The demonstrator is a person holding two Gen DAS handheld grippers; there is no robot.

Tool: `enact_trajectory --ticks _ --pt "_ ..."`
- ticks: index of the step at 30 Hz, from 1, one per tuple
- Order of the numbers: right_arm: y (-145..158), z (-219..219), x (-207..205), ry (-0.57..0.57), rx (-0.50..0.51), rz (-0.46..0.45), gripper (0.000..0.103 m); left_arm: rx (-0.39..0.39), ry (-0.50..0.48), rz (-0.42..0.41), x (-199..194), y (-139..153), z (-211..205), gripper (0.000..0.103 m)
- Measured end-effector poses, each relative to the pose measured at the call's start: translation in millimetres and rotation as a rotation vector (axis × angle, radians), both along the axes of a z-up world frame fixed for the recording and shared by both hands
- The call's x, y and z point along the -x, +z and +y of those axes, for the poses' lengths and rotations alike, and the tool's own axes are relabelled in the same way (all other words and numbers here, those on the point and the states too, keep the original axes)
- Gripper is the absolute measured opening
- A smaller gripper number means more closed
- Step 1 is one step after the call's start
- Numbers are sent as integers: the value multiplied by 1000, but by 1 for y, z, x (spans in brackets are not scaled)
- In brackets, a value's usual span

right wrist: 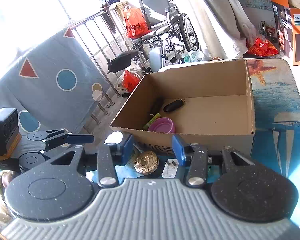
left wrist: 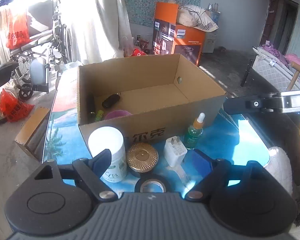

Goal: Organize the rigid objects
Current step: 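Move the right gripper out of the box to the black tape roll, then close the right gripper on the rim of the black tape roll, then lift the tape roll and carry it over the box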

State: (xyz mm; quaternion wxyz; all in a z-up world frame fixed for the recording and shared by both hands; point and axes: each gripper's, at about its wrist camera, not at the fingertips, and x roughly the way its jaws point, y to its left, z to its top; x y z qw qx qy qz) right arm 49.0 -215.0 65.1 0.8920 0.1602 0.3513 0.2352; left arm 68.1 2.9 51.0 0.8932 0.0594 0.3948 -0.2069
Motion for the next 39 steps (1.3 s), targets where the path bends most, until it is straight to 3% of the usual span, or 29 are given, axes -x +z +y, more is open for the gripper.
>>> enact_trajectory --ticks 7,12,16,20,27,39 --pt "-81 46 10 -40 32 88 43 -186 55 39 12 -68 -15 88" --pt "-112 82 -1 3 122 125 42 -198 34 70 9 -88 -18 87" --pt "-122 104 -12 41 172 135 37 -179 18 79 8 -96 -19 84" --pt "-130 115 -21 62 205 159 28 -187 7 101 5 -106 -21 71" --pt "-144 121 -33 82 228 210 21 -150 -3 107 -3 -111 -14 70" --pt "-140 124 -30 50 219 198 17 -145 -17 68 6 -102 -19 67"
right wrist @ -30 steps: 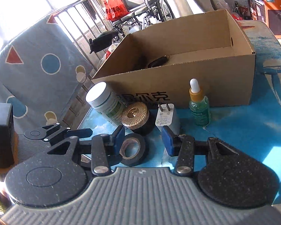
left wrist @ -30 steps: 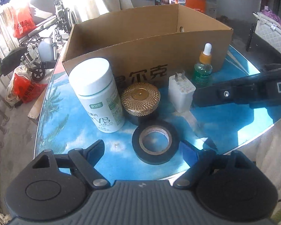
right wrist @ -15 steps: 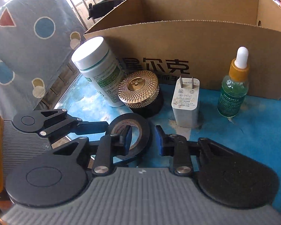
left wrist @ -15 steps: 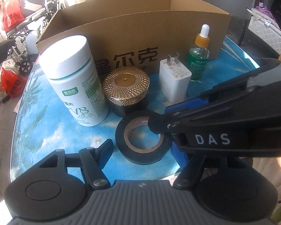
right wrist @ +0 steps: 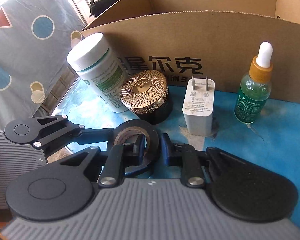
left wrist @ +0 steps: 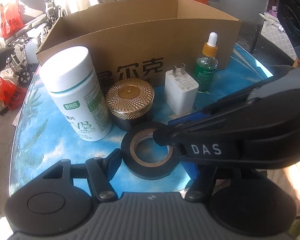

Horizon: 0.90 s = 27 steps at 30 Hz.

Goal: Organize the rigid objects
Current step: 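Lift the tape roll and carry it over the box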

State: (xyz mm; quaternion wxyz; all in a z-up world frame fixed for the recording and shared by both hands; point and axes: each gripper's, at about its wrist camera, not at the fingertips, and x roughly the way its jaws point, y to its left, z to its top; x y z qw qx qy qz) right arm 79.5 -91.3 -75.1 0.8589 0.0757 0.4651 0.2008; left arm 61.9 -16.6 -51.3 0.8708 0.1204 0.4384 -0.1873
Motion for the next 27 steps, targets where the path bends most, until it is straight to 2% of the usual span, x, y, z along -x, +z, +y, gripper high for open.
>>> enact_trajectory --ticks 7,14,20,24,27 --pt "26 -5 22 -10 -5 -79 17 -10 -3 -77 22 28 -8 67" --pt "88 -13 40 -2 -18 -262 17 -43 -17 -259 35 90 -19 67" --pt "152 -31 18 10 -8 -400 17 -79 -52 -384 10 142 -42 67" --pt "182 -53 -25 15 -12 -384 17 -79 -78 -358 -31 162 -60 67" --pt "188 -74 -74 11 -48 -278 17 -52 -94 -248 -79 163 -66 67"
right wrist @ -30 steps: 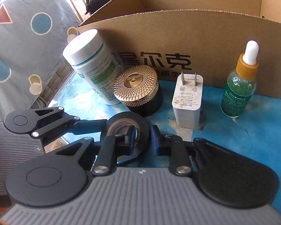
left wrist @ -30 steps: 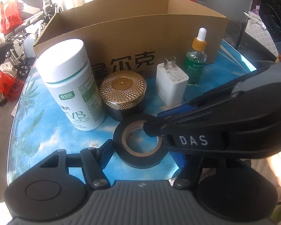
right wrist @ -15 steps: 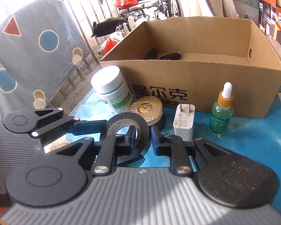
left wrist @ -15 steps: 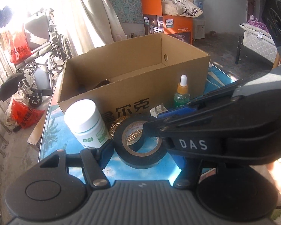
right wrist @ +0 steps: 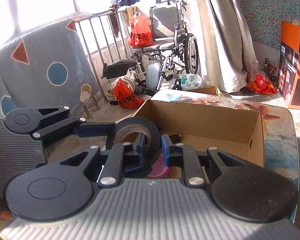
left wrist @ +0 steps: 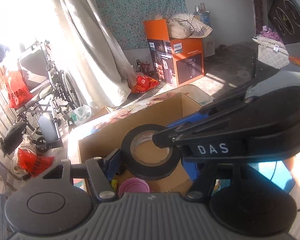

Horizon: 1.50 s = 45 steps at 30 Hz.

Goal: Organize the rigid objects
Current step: 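Lift the tape roll and carry it over the box, then lower the tape roll into the box and open the right gripper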

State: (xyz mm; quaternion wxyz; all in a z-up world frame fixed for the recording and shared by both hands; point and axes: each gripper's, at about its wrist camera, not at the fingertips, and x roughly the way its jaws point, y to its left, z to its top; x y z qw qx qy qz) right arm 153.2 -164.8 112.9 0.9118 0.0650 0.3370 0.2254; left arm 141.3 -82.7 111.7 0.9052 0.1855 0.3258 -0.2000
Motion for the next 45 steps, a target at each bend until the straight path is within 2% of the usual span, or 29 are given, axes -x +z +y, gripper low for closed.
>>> enact_trajectory --ticks 5,8,14,17,20,26,30,35,38,45 --pt "-23 -25 -87 6 -39 246 18 11 -5 239 -76 -24 -3 67" --pt "-49 -27 -128 15 -17 372 18 -11 -2 351 -110 -48 -5 67" --pt "-112 -1 -177 50 69 543 18 -45 32 563 -173 -101 -3 67" --pt "-141 12 -200 62 83 617 18 -64 47 628 -191 -123 3 67" --pt "-161 21 -220 65 83 656 18 -65 69 655 -208 -135 10 67" --pt "-176 42 -245 72 79 659 18 -69 121 654 -233 -145 31 67" --pt "-179 51 -254 66 66 628 19 -46 144 639 -239 -141 42 66" --pt "-186 48 -260 49 20 635 22 -36 171 645 -238 -137 50 69" --pt "-183 45 -259 36 6 636 29 -31 176 627 -236 -131 52 71" --pt "-177 36 -251 -3 27 618 29 -17 191 578 -215 -100 49 72"
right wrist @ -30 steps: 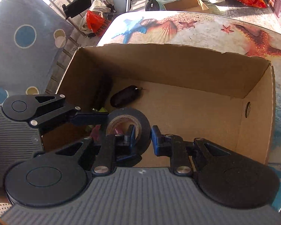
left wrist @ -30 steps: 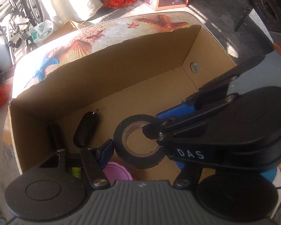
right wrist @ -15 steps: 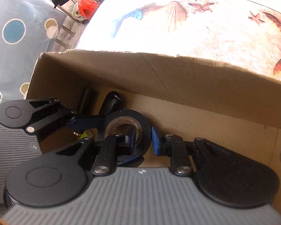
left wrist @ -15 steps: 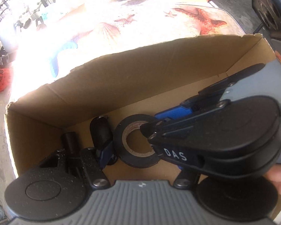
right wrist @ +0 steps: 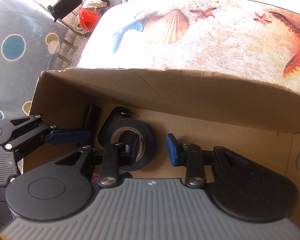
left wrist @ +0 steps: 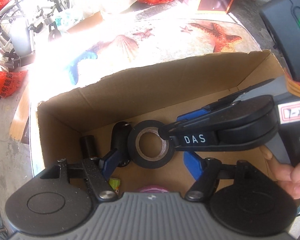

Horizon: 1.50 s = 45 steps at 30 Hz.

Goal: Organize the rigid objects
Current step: 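Lower the tape roll into the box and open the right gripper, then withdraw the right gripper from the box back toward the table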

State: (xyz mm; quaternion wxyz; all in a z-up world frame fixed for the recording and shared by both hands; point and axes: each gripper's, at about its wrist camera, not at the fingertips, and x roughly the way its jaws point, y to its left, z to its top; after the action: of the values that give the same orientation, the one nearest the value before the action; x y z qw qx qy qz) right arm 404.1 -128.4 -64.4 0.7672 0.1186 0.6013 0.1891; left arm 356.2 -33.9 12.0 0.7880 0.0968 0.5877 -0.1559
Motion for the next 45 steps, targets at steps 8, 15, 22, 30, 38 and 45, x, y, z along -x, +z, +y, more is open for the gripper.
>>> enact_trajectory --ticks 8,15,22,30,38,45 --pt "20 2 9 24 20 -52 29 75 44 -189 50 71 31 78" --pt "11 29 0 76 84 -69 29 173 181 -354 109 106 91 88" --pt "2 55 5 185 277 -144 20 182 334 -449 168 103 141 90" --pt "3 51 16 210 376 -139 17 280 447 -451 197 82 179 90" --pt "11 76 28 280 380 -138 17 269 466 -500 214 81 184 90" --pt "72 20 52 152 286 -196 30 304 411 -559 236 90 172 92"
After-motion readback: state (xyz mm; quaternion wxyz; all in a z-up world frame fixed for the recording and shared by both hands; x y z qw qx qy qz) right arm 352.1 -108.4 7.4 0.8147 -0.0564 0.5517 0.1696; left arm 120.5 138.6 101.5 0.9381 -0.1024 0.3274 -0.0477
